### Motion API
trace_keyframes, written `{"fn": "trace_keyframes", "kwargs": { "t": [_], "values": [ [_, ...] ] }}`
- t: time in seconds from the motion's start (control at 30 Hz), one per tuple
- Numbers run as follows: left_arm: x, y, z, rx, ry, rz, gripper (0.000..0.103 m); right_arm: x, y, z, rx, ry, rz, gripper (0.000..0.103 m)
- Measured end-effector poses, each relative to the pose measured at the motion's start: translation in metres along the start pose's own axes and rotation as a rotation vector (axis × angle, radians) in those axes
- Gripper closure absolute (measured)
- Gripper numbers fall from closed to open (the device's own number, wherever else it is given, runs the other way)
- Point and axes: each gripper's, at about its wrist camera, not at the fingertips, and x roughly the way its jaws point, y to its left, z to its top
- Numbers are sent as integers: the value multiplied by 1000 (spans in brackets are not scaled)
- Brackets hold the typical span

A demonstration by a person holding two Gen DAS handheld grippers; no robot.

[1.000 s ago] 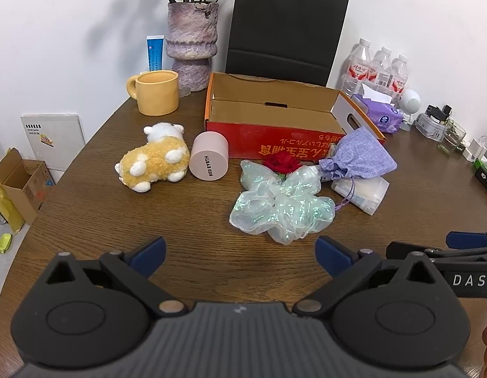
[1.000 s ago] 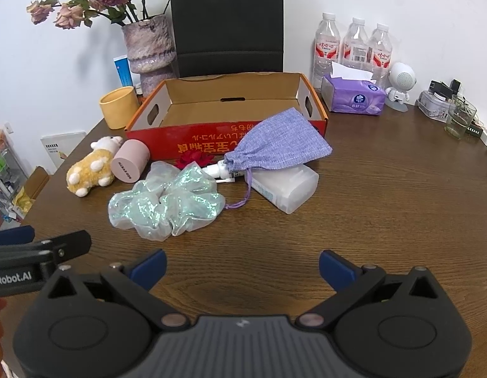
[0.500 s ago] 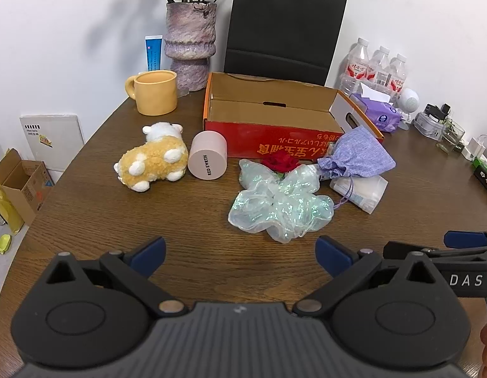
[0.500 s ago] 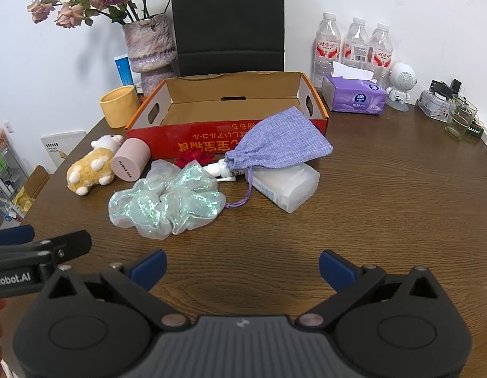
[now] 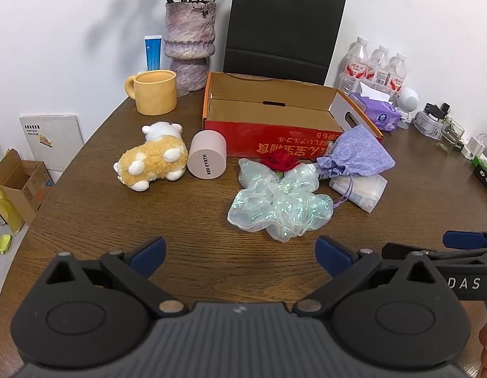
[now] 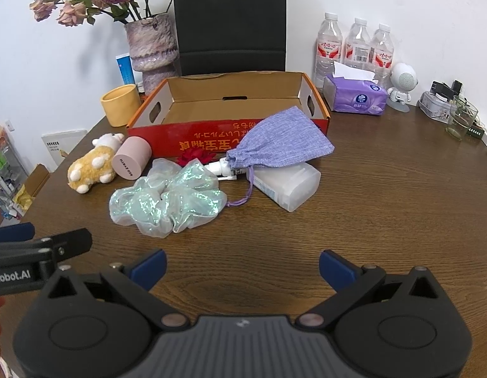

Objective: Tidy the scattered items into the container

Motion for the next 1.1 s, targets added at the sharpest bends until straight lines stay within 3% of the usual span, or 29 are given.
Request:
{"fn": "trace_keyframes", "kwargs": {
  "t": [0.23, 0.63, 1.1],
  "values": [
    [2, -4, 1, 35, 56, 31, 0, -1, 0, -1, 0, -2, 2, 0],
    [4, 4, 2, -62, 61, -40, 0, -2, 1, -1, -1, -4, 2, 0],
    [5, -3, 0, 19, 69, 16, 0, -2, 0, -1, -2, -5, 2, 0]
  ]
}}
